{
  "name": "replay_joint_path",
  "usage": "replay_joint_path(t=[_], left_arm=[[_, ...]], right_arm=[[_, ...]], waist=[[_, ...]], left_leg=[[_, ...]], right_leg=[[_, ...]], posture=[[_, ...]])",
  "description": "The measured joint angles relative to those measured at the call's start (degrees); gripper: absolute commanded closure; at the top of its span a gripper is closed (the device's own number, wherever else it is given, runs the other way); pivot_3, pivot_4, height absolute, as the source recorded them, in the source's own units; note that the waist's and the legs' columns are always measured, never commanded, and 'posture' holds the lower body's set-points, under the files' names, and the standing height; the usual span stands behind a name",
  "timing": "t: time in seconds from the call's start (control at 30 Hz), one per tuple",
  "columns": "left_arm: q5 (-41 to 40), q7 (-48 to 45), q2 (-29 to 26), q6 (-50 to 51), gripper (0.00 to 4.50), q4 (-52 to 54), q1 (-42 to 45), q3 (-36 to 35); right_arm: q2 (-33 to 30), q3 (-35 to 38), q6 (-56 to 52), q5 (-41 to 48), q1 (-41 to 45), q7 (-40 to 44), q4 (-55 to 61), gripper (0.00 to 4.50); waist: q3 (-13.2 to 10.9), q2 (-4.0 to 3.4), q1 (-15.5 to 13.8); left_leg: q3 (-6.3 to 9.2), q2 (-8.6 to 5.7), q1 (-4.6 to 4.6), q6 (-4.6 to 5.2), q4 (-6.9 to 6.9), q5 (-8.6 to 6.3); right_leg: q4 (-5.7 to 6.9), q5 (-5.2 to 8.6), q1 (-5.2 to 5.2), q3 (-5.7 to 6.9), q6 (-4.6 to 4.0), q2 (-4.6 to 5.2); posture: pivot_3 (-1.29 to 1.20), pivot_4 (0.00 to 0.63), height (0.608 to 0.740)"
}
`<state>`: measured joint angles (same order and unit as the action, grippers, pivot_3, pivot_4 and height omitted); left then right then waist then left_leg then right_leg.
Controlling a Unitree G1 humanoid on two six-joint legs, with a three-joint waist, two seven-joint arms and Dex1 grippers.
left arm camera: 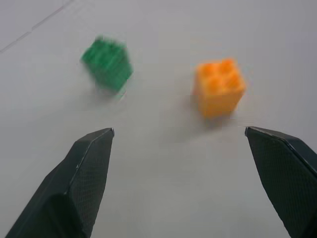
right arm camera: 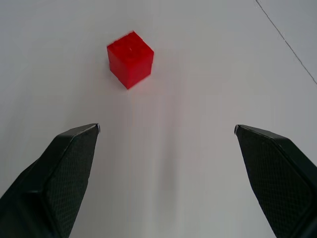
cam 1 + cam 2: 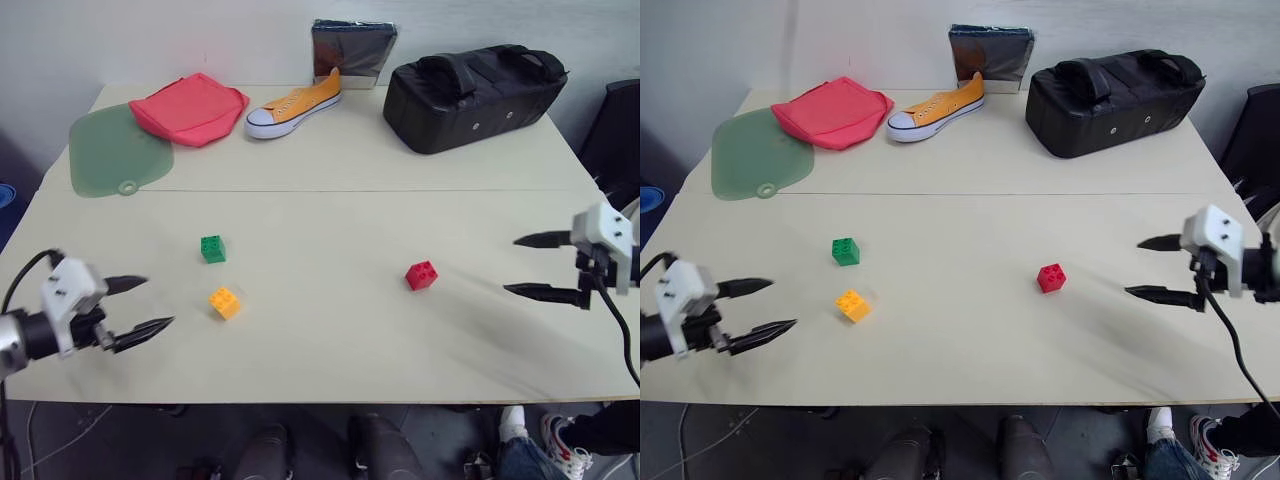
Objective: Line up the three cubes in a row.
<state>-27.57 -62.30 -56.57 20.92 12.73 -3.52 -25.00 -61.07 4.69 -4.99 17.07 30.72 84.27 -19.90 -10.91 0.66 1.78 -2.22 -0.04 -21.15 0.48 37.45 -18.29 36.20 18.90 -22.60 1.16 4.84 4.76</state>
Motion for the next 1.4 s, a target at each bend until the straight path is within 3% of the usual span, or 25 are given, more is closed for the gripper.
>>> replay_joint_path(t=[0.13,0.33,0.7,0.8,1.03,1.07,1.23,1.4], left_arm=[[-2.7,-5.8,-2.9,2.4,0.04,3.8,8.7,8.0],[-4.1,-11.1,-2.9,4.1,0.04,5.6,19.5,17.4],[-3.5,-12.2,0.6,4.1,0.04,6.5,27.5,23.7],[-3.5,-12.1,0.8,4.1,0.0,6.5,28.3,23.8],[-3.6,-12.1,2.0,4.6,0.0,6.5,30.3,23.9],[-3.7,-12.1,2.2,4.7,0.0,6.5,30.4,23.9],[-3.8,-12.3,3.2,5.2,0.0,6.5,30.7,24.2],[-6.1,-12.3,5.1,7.1,0.0,7.5,31.8,25.3]], right_arm=[[4.7,-7.2,4.6,-4.1,9.8,3.4,-3.8,0.0],[11.8,-15.2,13.2,-10.1,18.4,4.8,-15.0,0.0],[17.5,-21.3,26.3,-15.4,23.4,5.0,-28.3,0.0],[18.8,-21.5,28.9,-17.1,24.4,4.9,-32.4,0.6],[19.9,-21.4,30.8,-17.4,25.0,5.1,-35.0,2.83],[19.9,-21.4,30.8,-17.0,24.8,5.1,-34.6,3.03],[17.4,-21.9,24.6,-10.2,19.9,5.0,-26.1,3.02],[10.2,-17.8,5.2,-0.9,2.6,3.6,6.0,3.02]], waist=[[0.0,-0.01,0.2],[0.0,-0.02,0.0],[0.0,-0.02,0.0],[0.0,-0.02,0.1],[0.0,-0.02,0.0],[0.0,-0.02,0.0],[0.0,-0.02,-0.2],[0.0,-0.04,-0.9]], left_leg=[[-0.02,0.01,-0.07,-0.05,-0.03,0.01],[-0.05,0.05,-0.38,0.01,0.49,-0.02],[-0.03,0.06,-0.38,0.03,0.76,-0.02],[-0.04,0.06,-0.37,0.02,0.75,-0.02],[-0.03,0.06,-0.37,0.02,0.79,-0.02],[-0.03,0.06,-0.37,0.02,0.79,-0.02],[0.0,0.06,-0.38,0.02,0.81,-0.02],[0.14,0.08,-0.46,0.02,0.83,-0.03]], right_leg=[[-0.05,0.0,-0.05,-0.01,0.0,-0.11],[0.35,0.0,-0.17,0.01,0.0,-0.22],[0.61,-0.03,-0.13,-0.01,0.06,-0.26],[0.63,-0.02,-0.14,-0.01,0.06,-0.27],[0.64,-0.02,-0.12,-0.01,0.06,-0.26],[0.64,-0.02,-0.11,-0.01,0.06,-0.26],[0.64,-0.02,-0.11,0.01,0.06,-0.25],[0.59,-0.02,-0.1,0.09,0.06,-0.24]], posture=[[0.0,0.15,0.74],[0.0,0.15,0.74],[0.0,0.15,0.74],[0.0,0.15,0.74],[0.0,0.15,0.74],[0.0,0.15,0.74],[0.0,0.15,0.74],[0.0,0.15,0.74]])
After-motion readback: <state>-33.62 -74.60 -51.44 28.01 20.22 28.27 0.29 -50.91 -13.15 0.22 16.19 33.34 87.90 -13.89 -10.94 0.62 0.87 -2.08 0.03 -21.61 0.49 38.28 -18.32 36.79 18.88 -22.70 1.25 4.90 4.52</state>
